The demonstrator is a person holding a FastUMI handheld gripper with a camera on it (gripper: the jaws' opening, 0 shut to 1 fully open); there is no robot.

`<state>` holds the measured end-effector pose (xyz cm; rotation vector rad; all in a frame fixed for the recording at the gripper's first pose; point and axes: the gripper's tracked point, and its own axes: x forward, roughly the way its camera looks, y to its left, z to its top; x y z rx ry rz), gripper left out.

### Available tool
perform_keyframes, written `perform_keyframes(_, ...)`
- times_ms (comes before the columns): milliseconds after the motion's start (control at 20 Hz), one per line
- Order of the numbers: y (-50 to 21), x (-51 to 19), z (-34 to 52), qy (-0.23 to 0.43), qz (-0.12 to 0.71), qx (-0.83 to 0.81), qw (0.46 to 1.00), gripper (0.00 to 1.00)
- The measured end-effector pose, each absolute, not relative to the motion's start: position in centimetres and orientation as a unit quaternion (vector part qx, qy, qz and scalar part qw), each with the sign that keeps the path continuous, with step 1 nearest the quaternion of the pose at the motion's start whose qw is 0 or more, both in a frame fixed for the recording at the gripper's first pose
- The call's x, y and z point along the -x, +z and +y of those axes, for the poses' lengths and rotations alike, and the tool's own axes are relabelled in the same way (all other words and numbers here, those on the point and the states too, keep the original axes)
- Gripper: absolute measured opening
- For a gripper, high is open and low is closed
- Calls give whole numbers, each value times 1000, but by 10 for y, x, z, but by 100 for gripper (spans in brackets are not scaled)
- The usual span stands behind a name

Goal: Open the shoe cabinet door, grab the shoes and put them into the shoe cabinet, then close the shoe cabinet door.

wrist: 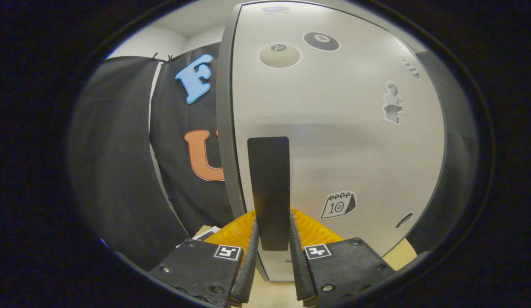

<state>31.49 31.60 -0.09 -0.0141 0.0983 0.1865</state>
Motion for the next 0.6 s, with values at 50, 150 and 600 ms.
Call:
perform_keyframes(50, -2, -315, 315, 94, 46, 10, 994, 41)
perform_keyframes(150, -2, -312, 315, 112, 46, 20, 993, 37)
perform_keyframes(600, -10, -227, 285, 176, 53, 48, 982, 28)
